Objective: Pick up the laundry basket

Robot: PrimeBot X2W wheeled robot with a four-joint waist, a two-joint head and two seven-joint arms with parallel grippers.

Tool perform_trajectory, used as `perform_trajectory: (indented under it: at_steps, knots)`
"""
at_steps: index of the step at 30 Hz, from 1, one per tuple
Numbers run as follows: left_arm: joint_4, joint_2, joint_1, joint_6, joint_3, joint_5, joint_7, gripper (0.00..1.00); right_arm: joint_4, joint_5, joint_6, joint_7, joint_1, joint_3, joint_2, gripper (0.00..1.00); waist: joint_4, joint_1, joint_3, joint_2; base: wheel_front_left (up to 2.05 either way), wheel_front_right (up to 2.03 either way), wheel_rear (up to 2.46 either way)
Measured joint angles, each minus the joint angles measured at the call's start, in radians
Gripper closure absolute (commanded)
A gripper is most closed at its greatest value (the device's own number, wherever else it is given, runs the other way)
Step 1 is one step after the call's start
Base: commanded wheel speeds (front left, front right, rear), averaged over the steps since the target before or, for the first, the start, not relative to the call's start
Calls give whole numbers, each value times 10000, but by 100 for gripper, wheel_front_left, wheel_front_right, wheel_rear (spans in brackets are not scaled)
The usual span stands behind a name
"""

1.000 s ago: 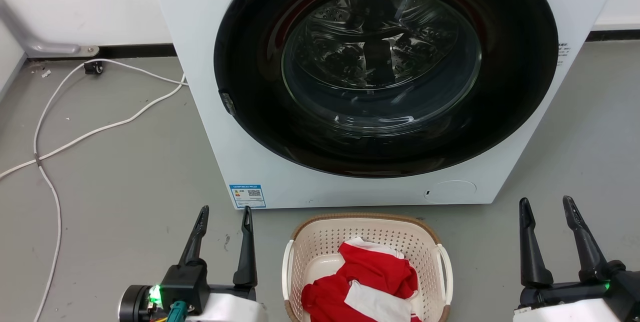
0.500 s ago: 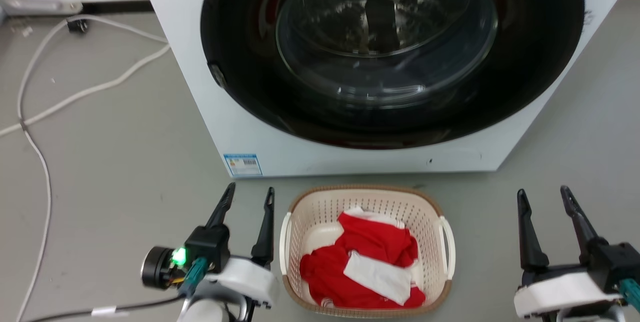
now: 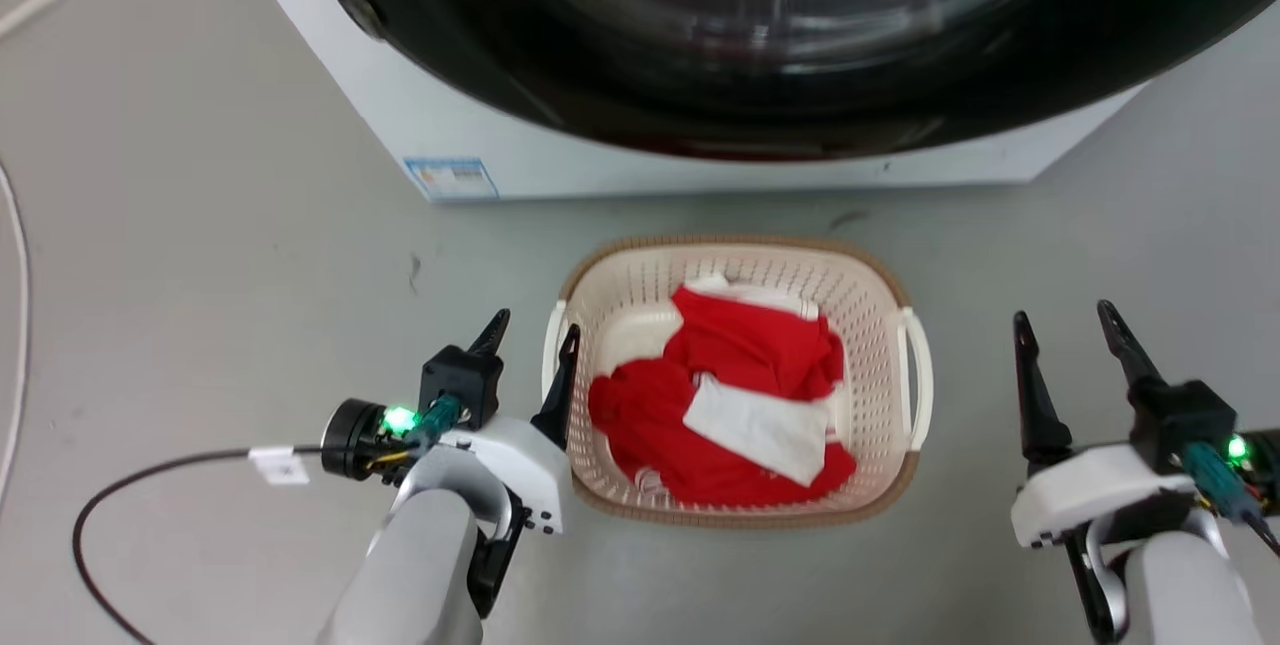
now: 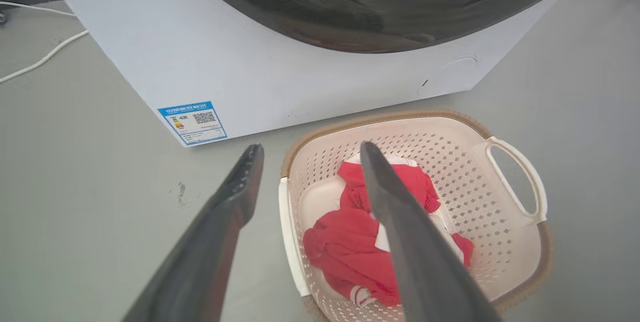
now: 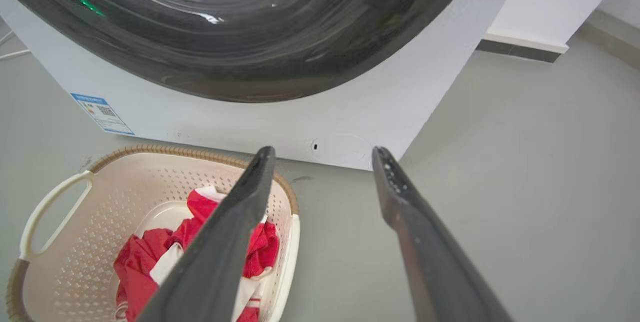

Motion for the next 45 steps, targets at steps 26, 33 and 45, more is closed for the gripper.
perform_trajectory:
  at_steps: [26, 33, 45]
  knots:
    - [4437, 82, -3740, -483, -23, -13, 2, 0, 5152, -1760, 0, -2, -4202, 36, 0, 0, -173, 0, 4266, -1, 0, 0, 0]
    - [4986, 121, -4419, -497, -67, 15, 2, 0, 5990, -2088, 0, 0, -5069, 50, 0, 0, -203, 0, 4931, -1, 0, 0, 0]
    - [5419, 81, -5118, -499, -366, 140, -2, 100, 6920, -2075, 0, -2, -5900, 140, 0, 100, -157, 0, 5620, 0, 0, 0, 0]
